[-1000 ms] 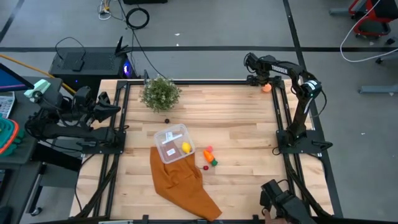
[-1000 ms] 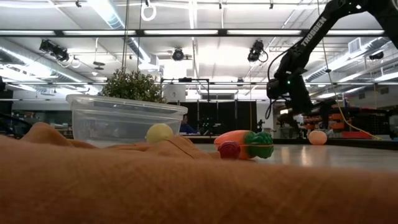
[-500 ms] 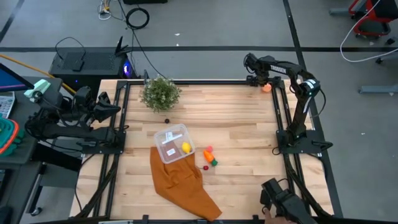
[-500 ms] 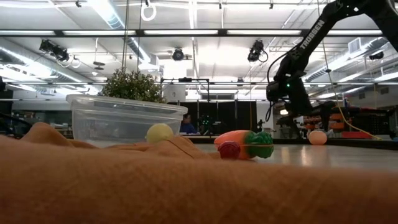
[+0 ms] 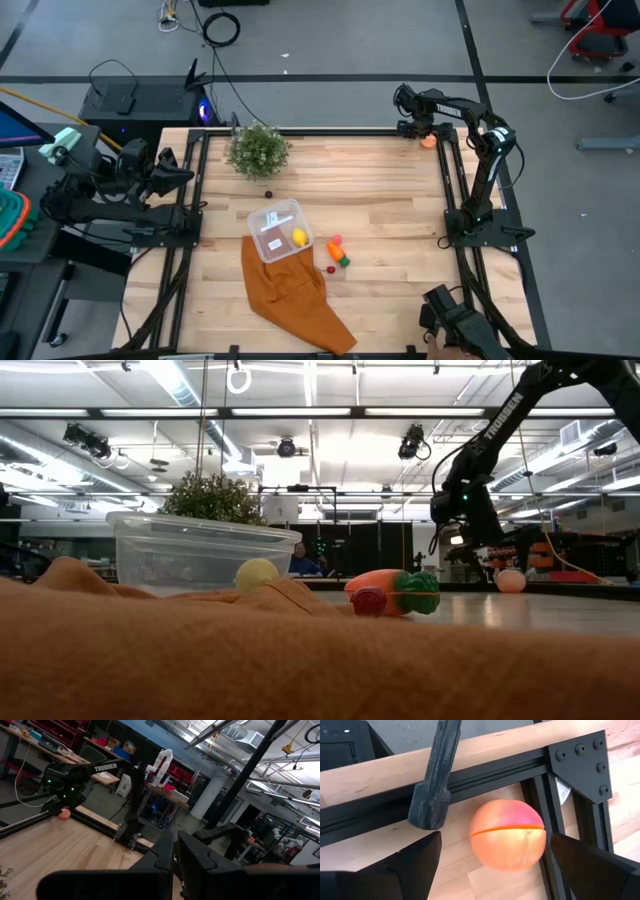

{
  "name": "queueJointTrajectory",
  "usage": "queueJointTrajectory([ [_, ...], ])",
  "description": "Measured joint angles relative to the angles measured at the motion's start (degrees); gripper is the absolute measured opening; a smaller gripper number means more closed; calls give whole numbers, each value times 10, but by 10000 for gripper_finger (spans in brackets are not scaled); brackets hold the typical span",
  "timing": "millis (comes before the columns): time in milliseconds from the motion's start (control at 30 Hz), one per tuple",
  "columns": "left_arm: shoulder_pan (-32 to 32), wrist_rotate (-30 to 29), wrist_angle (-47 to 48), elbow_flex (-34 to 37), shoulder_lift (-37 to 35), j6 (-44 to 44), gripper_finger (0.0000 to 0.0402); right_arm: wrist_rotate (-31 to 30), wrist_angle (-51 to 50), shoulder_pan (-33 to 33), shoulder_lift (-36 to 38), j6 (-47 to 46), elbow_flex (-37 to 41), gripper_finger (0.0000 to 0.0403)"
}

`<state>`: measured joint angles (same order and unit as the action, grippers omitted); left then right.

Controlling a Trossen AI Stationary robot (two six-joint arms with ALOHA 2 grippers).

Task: Pick and placing Produce into tupperware
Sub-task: Put the top pink peach into the bin

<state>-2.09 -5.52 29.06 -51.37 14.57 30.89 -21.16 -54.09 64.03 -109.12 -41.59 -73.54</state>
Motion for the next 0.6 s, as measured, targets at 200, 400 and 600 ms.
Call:
queueJointTrajectory([
  [200,0,0,0,0,0,0,35,6,1,4,0,2,0,318],
  [400,0,0,0,0,0,0,31,7,2,7,0,3,0,285],
  [600,0,0,0,0,0,0,25,7,2,8,1,9,0,249],
])
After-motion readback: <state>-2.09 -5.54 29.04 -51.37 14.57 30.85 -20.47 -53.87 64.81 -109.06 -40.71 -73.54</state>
